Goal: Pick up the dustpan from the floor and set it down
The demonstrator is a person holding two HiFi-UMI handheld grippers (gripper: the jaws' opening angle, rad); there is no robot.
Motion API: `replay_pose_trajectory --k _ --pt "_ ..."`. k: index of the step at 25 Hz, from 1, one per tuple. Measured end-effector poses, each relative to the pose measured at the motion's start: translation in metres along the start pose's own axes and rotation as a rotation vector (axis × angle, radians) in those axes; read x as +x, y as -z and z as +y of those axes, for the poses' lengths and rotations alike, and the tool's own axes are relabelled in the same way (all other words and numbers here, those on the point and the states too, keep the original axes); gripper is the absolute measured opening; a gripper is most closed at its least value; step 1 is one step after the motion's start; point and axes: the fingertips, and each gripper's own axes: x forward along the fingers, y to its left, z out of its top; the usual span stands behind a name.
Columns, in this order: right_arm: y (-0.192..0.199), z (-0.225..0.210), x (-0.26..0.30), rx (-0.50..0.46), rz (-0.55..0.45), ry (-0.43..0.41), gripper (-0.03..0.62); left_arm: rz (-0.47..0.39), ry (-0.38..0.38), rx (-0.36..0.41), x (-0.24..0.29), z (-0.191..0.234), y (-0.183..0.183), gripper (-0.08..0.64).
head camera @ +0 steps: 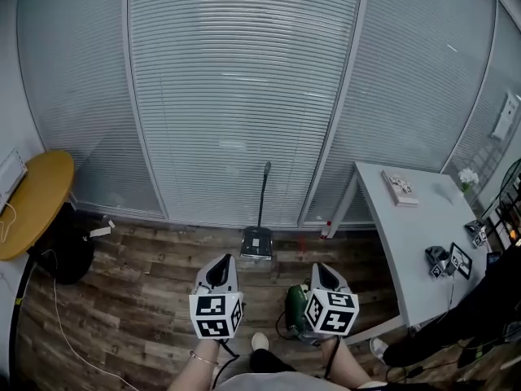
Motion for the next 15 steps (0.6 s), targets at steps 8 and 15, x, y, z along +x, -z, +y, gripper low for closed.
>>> replay_pose_trajectory --k 8,15 --pt "-0.03 0.0 0.07 -0.036 0.013 -0.026 0.032 -0.005 -0.027 0.001 0.063 0.023 -0.015 0.017" --pt "-0.053 0.001 0.133 -0.041 0.017 -0.046 0.032 0.016 -0.032 0.018 0.118 0.04 -0.02 0.017"
